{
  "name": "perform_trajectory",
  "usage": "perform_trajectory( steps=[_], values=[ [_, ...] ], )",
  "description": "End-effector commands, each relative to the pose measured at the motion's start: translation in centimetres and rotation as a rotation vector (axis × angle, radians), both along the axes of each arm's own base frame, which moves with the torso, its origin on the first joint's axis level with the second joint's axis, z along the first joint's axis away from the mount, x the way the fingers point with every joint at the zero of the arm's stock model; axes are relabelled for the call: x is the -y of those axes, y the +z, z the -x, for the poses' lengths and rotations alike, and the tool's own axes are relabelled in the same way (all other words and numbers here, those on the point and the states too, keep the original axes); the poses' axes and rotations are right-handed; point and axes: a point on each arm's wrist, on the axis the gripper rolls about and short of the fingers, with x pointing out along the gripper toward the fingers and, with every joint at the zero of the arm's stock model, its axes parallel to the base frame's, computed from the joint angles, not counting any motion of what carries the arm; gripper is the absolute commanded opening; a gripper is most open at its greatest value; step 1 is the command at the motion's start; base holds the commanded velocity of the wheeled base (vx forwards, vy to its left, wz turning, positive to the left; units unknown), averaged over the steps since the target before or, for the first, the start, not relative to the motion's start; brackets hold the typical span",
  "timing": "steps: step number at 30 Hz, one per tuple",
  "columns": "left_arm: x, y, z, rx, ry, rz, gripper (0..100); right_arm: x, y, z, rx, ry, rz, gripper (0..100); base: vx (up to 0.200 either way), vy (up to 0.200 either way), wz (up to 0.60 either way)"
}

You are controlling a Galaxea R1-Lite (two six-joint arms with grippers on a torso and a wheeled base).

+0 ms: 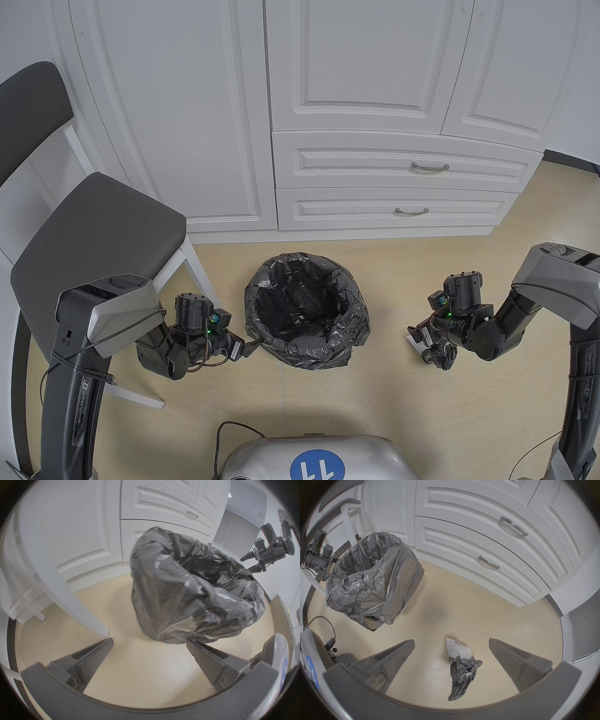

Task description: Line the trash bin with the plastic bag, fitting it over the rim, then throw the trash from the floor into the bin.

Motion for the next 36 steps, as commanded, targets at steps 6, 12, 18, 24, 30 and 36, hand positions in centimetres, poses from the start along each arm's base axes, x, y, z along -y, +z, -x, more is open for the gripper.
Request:
perform_trajectory(
  steps=[6, 12, 18, 24, 30, 36],
  values=[
    [-2.4, 0.7, -0.6, 0.010, 0.046, -0.008, 100, 0.2, -0.1, -0.2, 0.000, -0.005, 0.002, 100, 0.000, 0.000, 0.00],
    [-3.0, 0.7, -2.0, -0.005, 0.051, -0.063, 100, 0.3, -0.6, -0.5, -0.006, -0.009, 0.004, 100, 0.000, 0.000, 0.00],
    [-0.8, 0.7, -3.9, 0.024, 0.065, -0.092, 100, 0.8, -0.7, -1.0, 0.002, -0.024, 0.003, 100, 0.000, 0.000, 0.00],
    [0.5, 0.7, -4.0, -0.011, 0.063, -0.119, 100, 1.3, -0.2, -1.1, 0.014, -0.037, -0.001, 100, 0.000, 0.000, 0.00],
    [0.3, 0.7, -2.5, -0.044, 0.064, -0.137, 100, 2.1, 0.5, -1.4, 0.036, -0.056, -0.006, 100, 0.000, 0.000, 0.00],
    [0.4, 2.3, -0.1, -0.047, 0.111, -0.128, 100, 3.3, 1.2, -1.8, 0.077, -0.075, 0.014, 100, 0.000, 0.000, 0.00]
  ],
)
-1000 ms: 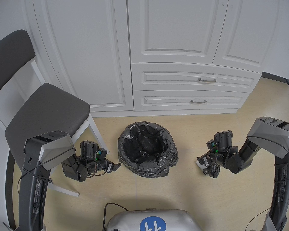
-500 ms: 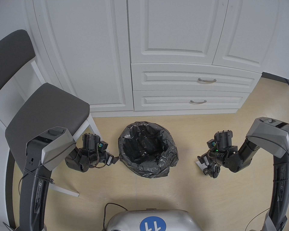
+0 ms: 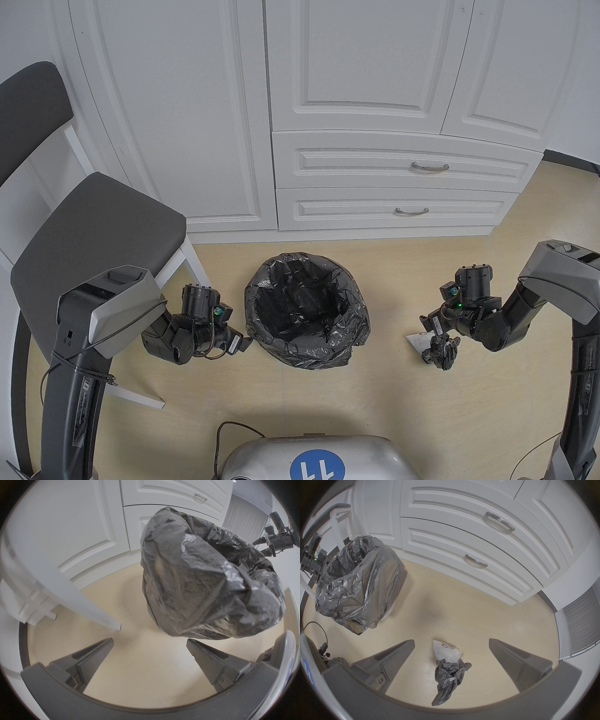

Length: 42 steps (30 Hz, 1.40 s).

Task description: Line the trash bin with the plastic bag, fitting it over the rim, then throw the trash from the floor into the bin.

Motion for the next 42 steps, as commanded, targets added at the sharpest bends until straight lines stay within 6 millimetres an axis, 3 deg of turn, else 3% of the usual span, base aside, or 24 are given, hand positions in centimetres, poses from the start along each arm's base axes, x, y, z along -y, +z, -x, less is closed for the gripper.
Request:
perform_trajectory(
  steps=[1, 11, 13, 16, 23, 31, 35, 36, 42],
  values=[
    [0.2, 1.8, 1.9, 0.014, 0.021, 0.025, 100, 1.0, 0.8, -0.3, 0.046, -0.012, 0.017, 100, 0.000, 0.000, 0.00],
    [2.6, 3.1, 3.5, 0.156, 0.164, 0.050, 100, 1.4, 2.0, 0.3, 0.158, 0.002, 0.057, 100, 0.000, 0.000, 0.00],
    [2.2, 5.2, 5.1, 0.147, 0.158, 0.053, 100, 1.7, 2.1, 0.3, 0.159, -0.004, 0.057, 100, 0.000, 0.000, 0.00],
    [1.9, 6.2, 6.4, 0.131, 0.140, 0.058, 100, 1.9, 2.1, 0.2, 0.162, -0.010, 0.058, 100, 0.000, 0.000, 0.00],
    [3.0, 9.4, 7.6, 0.185, 0.092, 0.109, 100, 1.4, 2.2, -0.2, 0.175, -0.006, 0.049, 100, 0.000, 0.000, 0.00],
    [7.3, 12.1, 5.9, 0.223, 0.105, 0.349, 100, -1.6, 2.7, -1.7, 0.218, -0.017, -0.125, 100, 0.000, 0.000, 0.00],
    [8.9, 12.6, 3.7, 0.187, 0.173, 0.477, 100, -3.4, 3.9, -3.2, 0.220, -0.058, -0.295, 100, 0.000, 0.000, 0.00],
    [9.5, 12.9, 2.5, 0.169, 0.218, 0.553, 100, -5.1, 4.7, -4.4, 0.210, -0.094, -0.438, 100, 0.000, 0.000, 0.00],
    [10.5, 12.6, -0.6, 0.148, 0.322, 0.646, 100, -9.5, 6.3, -7.8, 0.135, -0.222, -0.802, 100, 0.000, 0.000, 0.00]
  ],
)
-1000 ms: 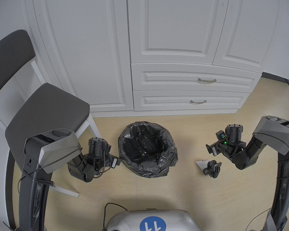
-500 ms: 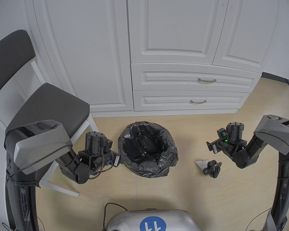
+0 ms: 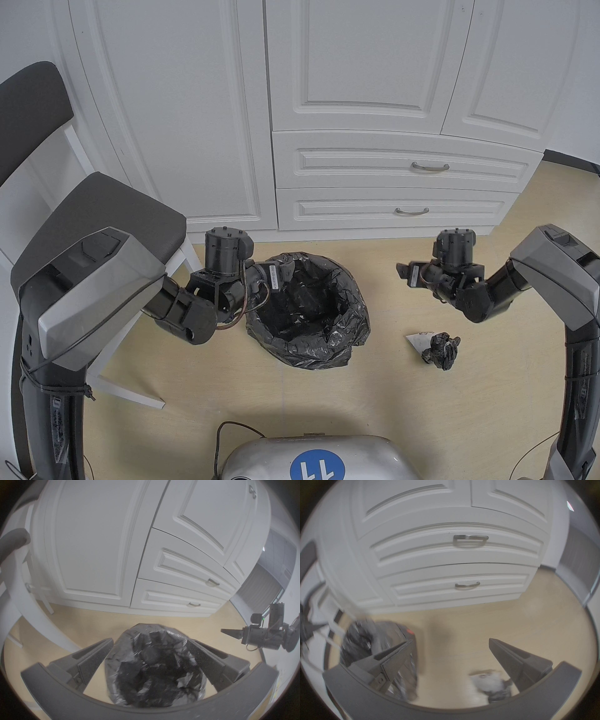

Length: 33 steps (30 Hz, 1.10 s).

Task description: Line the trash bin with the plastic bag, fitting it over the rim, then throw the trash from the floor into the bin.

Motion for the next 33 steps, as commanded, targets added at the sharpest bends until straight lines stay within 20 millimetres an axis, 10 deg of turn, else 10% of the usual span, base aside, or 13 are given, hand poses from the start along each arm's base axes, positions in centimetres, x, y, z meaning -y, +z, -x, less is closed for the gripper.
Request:
perform_trajectory(
  steps=[1, 8, 18, 33],
  values=[
    [2.1, -1.0, -3.7, -0.047, 0.077, 0.138, 100, -5.6, 1.4, -3.7, -0.039, -0.035, -0.334, 100, 0.000, 0.000, 0.00],
    [2.3, -2.9, -6.5, -0.053, 0.119, 0.213, 100, -8.0, 1.2, -6.4, -0.153, -0.116, -0.655, 100, 0.000, 0.000, 0.00],
    [1.6, -3.8, -9.7, -0.049, 0.183, 0.277, 100, -11.2, -4.1, -6.1, -0.239, -0.074, -0.730, 100, 0.000, 0.000, 0.00],
    [2.4, -2.8, -8.6, -0.189, 0.182, 0.211, 100, -10.7, -4.4, -5.5, -0.350, -0.075, -0.608, 100, 0.000, 0.000, 0.00]
  ],
)
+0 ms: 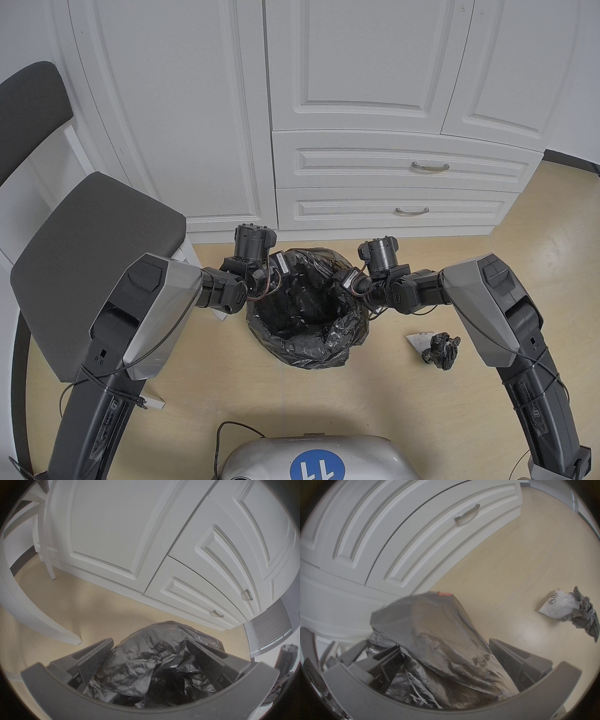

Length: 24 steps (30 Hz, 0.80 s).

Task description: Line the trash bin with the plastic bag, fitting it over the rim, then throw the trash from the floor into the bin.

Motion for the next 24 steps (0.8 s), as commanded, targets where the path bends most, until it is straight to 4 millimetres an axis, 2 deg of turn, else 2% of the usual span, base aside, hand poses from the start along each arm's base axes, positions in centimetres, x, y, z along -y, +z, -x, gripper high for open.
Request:
perform_trajectory(
  steps=[1, 8, 14, 20, 24],
  values=[
    [0.3, 1.3, 0.7, -0.018, -0.012, -0.007, 100, 0.5, 0.7, 0.2, -0.028, 0.009, 0.034, 100, 0.000, 0.000, 0.00],
    [-0.2, 1.0, 2.1, -0.069, -0.025, -0.029, 100, 0.4, 1.6, 0.4, -0.033, 0.014, 0.039, 100, 0.000, 0.000, 0.00],
    [-0.7, 0.9, 3.6, -0.127, -0.068, -0.036, 100, 0.4, 3.5, 0.8, -0.015, 0.049, 0.064, 100, 0.000, 0.000, 0.00],
    [-0.9, 1.3, 3.2, -0.080, -0.063, -0.014, 100, 0.6, 3.6, 0.6, -0.002, 0.041, 0.052, 100, 0.000, 0.000, 0.00],
    [-1.3, 1.7, 2.8, -0.038, -0.051, 0.008, 100, 1.1, 4.1, -0.2, 0.073, 0.003, 0.004, 100, 0.000, 0.000, 0.00]
  ],
)
